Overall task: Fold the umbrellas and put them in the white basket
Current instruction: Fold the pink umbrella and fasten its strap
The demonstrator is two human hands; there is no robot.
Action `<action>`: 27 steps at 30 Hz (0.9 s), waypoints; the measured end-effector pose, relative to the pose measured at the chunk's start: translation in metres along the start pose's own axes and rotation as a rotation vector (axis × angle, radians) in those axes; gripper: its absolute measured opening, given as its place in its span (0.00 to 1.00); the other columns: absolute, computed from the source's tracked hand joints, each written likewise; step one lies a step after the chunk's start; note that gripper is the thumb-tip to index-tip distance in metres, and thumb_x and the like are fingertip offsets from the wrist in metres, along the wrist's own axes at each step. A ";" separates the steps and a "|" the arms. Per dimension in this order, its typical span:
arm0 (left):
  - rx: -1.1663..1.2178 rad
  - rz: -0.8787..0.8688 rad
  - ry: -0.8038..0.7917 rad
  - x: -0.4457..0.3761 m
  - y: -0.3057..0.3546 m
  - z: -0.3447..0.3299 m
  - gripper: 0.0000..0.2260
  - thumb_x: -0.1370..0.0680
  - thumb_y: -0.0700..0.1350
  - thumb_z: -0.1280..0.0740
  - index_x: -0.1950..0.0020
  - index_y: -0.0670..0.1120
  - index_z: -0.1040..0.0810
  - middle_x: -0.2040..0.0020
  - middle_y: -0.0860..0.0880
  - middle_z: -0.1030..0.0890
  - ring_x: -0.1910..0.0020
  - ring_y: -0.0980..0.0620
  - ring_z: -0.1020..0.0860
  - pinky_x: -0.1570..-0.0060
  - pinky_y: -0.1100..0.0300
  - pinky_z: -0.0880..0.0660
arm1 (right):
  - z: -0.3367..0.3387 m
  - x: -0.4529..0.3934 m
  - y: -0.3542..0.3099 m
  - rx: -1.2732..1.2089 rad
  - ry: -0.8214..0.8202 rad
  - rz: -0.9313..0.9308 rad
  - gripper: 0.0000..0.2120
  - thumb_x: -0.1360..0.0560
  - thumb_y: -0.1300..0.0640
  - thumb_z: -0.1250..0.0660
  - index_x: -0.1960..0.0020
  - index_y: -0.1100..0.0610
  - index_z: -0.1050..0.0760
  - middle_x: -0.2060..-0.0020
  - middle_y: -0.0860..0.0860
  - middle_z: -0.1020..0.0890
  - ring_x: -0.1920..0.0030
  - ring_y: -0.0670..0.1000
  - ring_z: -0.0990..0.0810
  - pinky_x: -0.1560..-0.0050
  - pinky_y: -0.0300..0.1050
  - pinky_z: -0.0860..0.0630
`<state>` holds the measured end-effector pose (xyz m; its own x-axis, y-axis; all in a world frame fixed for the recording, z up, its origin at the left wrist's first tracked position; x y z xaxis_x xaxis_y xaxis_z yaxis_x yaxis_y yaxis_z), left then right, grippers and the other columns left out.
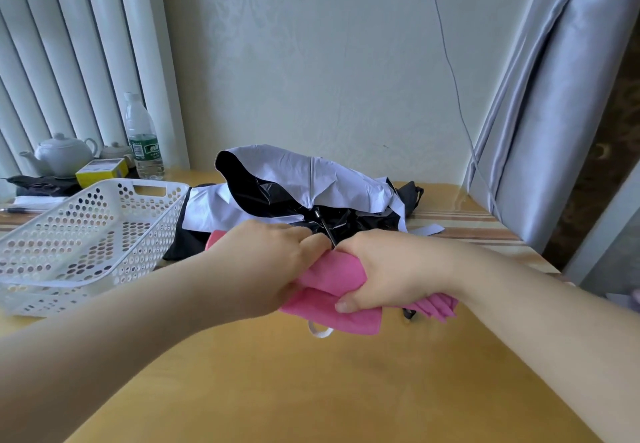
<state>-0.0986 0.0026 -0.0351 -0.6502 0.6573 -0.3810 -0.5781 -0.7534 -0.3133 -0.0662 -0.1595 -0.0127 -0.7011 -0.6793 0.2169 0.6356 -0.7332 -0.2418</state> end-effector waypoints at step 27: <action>-0.009 0.046 0.097 0.020 0.003 -0.015 0.15 0.29 0.50 0.44 0.50 0.46 0.23 0.64 0.52 0.22 0.70 0.48 0.22 0.77 0.58 0.28 | -0.017 0.012 0.010 0.108 0.209 0.002 0.23 0.30 0.37 0.30 0.39 0.42 0.30 0.54 0.40 0.23 0.52 0.45 0.24 0.53 0.45 0.26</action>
<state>-0.1060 0.0135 -0.0562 -0.6247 0.6176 -0.4778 -0.5439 -0.7832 -0.3013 -0.0736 -0.1748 -0.0288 -0.7441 -0.6679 0.0135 0.6603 -0.7384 -0.1366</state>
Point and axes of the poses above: each hand's wrist, its own x-axis away from the middle knuckle, its own z-axis out of the back of the hand, y = z × x, the point moved 2 cm from there along -x, towards the middle knuckle
